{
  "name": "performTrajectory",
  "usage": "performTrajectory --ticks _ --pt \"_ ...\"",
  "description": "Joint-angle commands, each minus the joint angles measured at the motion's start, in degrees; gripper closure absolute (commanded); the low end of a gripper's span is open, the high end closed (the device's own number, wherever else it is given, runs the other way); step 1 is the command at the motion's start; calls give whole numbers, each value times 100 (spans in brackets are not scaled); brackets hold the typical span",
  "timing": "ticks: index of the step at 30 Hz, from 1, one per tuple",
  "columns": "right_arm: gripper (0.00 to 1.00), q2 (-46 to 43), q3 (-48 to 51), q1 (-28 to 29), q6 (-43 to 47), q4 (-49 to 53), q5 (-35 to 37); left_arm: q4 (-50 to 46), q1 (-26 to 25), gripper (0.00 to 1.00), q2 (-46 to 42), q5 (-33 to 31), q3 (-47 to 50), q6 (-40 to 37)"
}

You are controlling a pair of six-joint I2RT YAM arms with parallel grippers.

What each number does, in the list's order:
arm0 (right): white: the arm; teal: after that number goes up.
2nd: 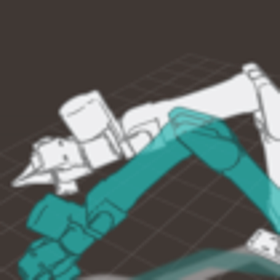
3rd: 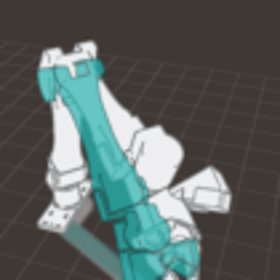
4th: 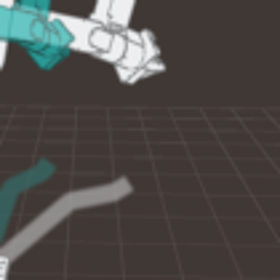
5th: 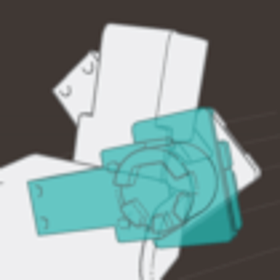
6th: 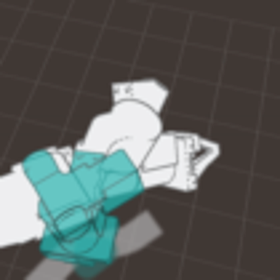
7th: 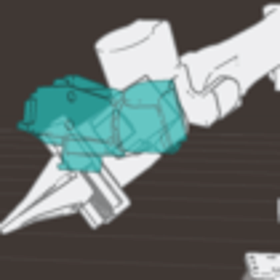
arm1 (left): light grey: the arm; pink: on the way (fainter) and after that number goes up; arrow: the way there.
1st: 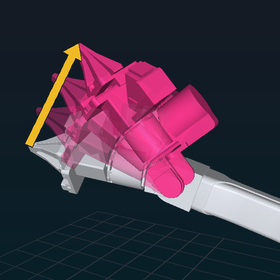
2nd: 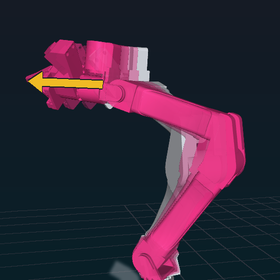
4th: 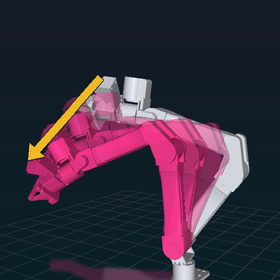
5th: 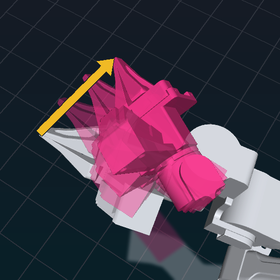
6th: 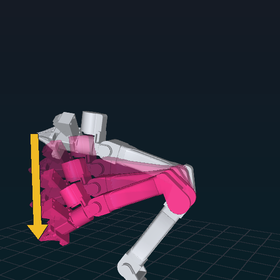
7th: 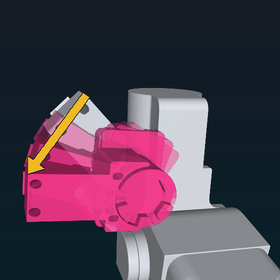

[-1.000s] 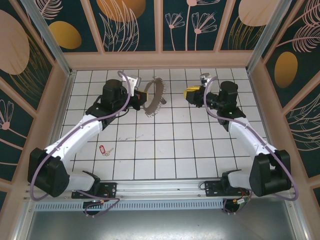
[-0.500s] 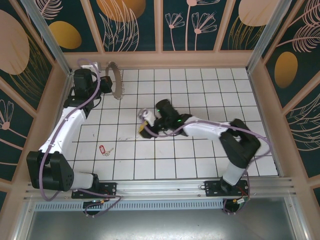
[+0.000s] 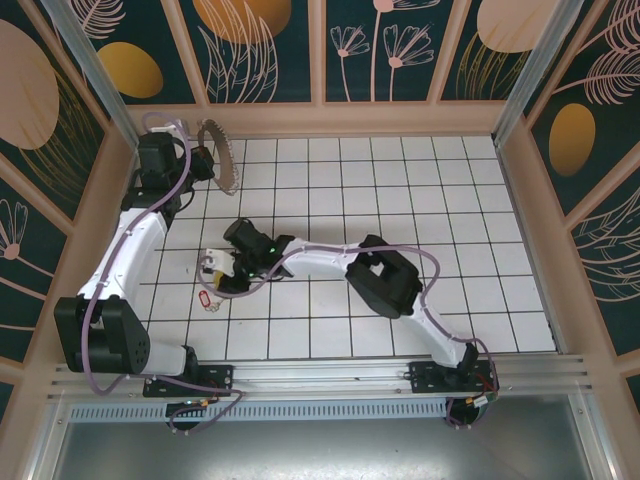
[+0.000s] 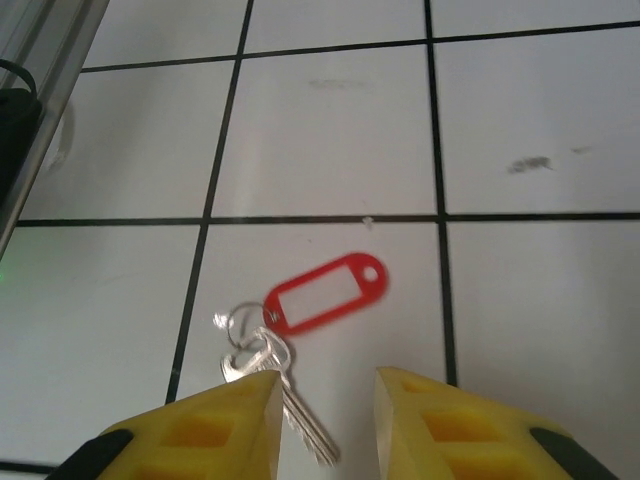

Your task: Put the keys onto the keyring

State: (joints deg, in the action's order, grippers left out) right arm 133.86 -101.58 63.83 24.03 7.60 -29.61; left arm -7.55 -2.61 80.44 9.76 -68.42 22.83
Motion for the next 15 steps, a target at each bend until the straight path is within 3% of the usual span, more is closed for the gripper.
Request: performTrajectory --ticks 1,15 --pt "70 333 -622 100 224 272 -31 117 39 100 -5 -110 -215 37" --pt "69 1100 -1564 508 465 709 102 39 46 100 -42 -10 -250 -103"
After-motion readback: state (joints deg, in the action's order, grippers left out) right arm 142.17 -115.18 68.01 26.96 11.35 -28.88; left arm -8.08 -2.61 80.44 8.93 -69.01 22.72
